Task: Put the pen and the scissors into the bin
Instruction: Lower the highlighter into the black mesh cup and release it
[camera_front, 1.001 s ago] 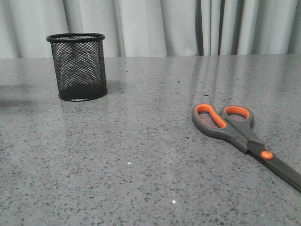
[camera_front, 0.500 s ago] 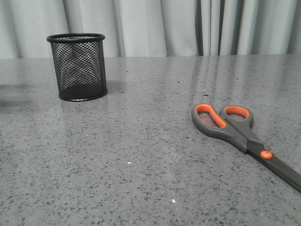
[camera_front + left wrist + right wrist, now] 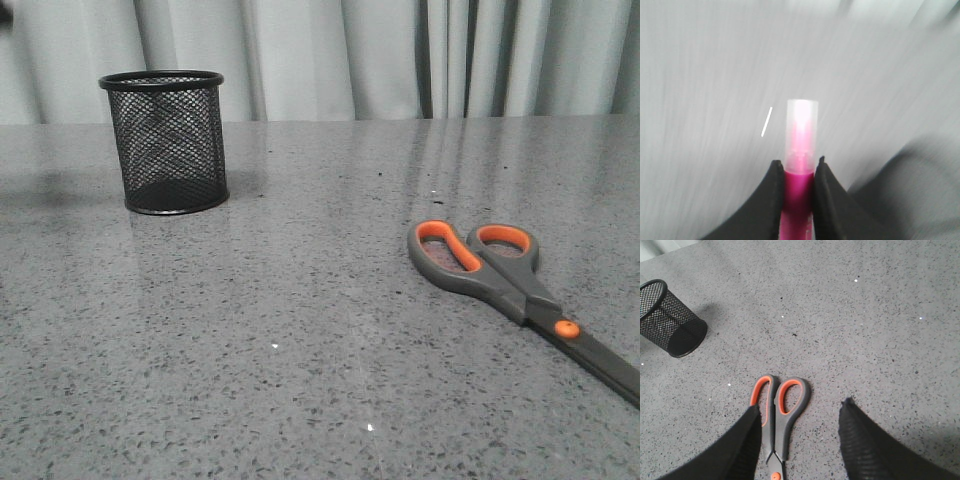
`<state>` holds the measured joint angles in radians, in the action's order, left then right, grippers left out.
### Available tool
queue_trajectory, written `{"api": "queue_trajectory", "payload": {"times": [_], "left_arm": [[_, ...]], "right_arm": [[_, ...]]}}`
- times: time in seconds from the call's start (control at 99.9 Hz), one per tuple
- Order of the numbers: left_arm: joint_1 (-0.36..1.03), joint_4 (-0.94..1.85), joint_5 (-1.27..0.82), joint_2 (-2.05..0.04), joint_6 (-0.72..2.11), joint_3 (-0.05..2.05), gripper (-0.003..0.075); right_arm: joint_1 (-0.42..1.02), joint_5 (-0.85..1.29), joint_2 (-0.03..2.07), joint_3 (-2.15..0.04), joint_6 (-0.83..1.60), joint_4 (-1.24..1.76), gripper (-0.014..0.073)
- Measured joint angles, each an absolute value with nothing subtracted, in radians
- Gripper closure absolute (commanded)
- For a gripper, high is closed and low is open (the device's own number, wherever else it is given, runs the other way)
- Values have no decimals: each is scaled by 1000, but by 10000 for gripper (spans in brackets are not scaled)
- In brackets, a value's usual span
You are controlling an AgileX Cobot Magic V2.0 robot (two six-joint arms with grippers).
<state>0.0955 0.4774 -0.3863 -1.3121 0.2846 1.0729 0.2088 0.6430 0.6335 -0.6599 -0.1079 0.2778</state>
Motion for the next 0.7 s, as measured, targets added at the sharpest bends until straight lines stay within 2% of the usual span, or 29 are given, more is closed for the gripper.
{"api": "queue_trajectory", "payload": {"times": [0.2, 0.44, 0.701], "left_arm": [[259, 583, -140, -1244, 339, 1073, 738], [481, 564, 99, -1343, 357, 1073, 738], [526, 556, 226, -1512, 357, 1073, 738]], "right_arm": [[209, 638, 634, -660, -108, 278, 276], [209, 621, 634, -660, -108, 278, 276], [209, 620, 634, -660, -108, 278, 276]]}}
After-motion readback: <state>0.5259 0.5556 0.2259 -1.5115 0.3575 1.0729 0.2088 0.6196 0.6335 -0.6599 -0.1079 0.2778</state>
